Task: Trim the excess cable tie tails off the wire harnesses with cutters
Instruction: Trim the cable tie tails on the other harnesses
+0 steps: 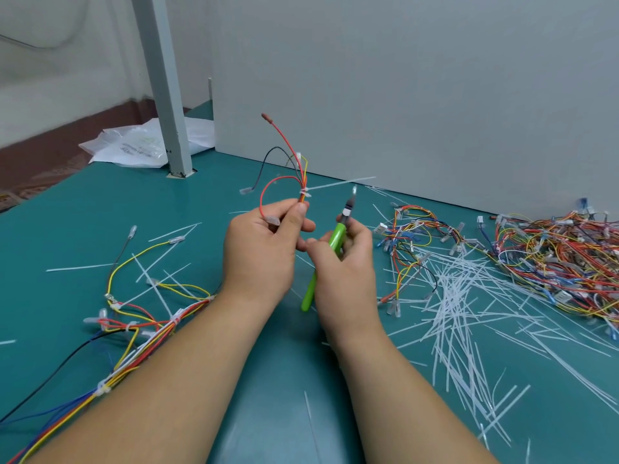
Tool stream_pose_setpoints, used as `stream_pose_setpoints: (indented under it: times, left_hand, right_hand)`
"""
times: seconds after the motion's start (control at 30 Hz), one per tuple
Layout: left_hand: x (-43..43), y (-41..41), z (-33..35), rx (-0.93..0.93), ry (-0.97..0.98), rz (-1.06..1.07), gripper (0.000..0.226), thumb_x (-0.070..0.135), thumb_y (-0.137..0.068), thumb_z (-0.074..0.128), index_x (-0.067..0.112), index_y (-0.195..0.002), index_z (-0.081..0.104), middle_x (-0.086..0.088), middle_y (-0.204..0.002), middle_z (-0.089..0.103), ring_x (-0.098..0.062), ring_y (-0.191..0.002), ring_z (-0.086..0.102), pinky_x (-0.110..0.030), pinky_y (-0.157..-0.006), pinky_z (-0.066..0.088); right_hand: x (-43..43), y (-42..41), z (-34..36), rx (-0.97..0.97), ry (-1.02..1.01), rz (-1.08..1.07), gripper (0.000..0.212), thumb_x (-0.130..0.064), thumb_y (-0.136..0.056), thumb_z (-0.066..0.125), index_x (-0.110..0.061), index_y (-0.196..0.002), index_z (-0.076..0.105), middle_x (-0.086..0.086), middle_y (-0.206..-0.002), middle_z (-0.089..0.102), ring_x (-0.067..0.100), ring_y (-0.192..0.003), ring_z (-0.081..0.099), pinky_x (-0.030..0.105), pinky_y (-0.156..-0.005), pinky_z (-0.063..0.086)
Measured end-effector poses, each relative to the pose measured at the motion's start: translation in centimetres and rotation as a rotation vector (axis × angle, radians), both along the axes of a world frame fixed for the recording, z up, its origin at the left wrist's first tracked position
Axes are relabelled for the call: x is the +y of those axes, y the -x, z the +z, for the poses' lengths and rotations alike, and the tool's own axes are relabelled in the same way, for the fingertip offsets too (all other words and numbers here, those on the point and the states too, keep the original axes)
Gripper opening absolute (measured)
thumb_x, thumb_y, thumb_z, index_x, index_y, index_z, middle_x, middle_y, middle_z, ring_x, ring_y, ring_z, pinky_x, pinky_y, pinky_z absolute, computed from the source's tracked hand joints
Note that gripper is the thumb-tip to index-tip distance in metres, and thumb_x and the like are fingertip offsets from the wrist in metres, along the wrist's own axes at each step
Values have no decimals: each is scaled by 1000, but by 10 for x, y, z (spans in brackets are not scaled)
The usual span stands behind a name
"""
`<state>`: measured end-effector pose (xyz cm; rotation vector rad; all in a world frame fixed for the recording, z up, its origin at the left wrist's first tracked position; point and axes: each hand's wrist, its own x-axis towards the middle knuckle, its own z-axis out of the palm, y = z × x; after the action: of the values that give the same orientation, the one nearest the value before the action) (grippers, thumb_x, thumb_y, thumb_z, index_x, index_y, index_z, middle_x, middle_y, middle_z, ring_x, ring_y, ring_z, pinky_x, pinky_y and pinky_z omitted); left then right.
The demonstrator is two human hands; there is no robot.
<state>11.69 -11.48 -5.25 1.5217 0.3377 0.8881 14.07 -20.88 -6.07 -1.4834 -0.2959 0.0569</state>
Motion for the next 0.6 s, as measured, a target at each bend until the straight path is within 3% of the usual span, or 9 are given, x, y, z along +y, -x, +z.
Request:
stream_pose_setpoints:
  times: [0.13, 0.3, 0.43, 0.5, 0.6]
  left_hand:
    - [2, 1, 2, -9, -40, 73, 15, 20, -98, 66, 26, -89, 77, 12, -72, 73, -2, -51, 62, -16, -59, 50]
    - [2, 1, -1, 55, -93, 103, 12, 23, -95, 69, 27, -91, 80, 16, -69, 73, -2, -54, 66, -16, -60, 51]
    - [4, 2, -2, 62, -209, 112, 13, 28, -93, 69, 30, -95, 81, 20, -74, 73, -1, -62, 65, -17, -65, 50]
    - [6, 3, -2, 64, -254, 127, 14, 29, -91, 69, 30, -96, 81, 19, -74, 73, -2, -66, 66, -11, -65, 48]
    - [10, 1, -1, 68, -234, 156, 14, 28, -92, 69, 30, -98, 81, 12, -70, 73, -4, -55, 66, -9, -57, 46]
  right_hand:
    - [1, 5, 0, -94, 10, -30, 21, -32, -76, 70, -27, -95, 65, 3, -82, 64, 3, -71, 56, 10, -65, 44]
    - [1, 11, 2, -154, 38, 81, 17, -20, -83, 67, -19, -99, 72, 19, -85, 62, 12, -72, 49, 21, -63, 45]
    - [0, 10, 3, -133, 55, 62, 20, -20, -77, 65, -18, -96, 73, 15, -75, 55, 14, -68, 41, 29, -59, 37]
    - [-1, 9, 3, -132, 63, 56, 18, -21, -76, 66, -16, -92, 71, 20, -77, 53, 15, -67, 39, 31, -58, 36]
    - [-2, 9, 2, -141, 100, 63, 15, -21, -72, 66, -15, -85, 67, 19, -77, 51, 13, -65, 39, 25, -55, 34]
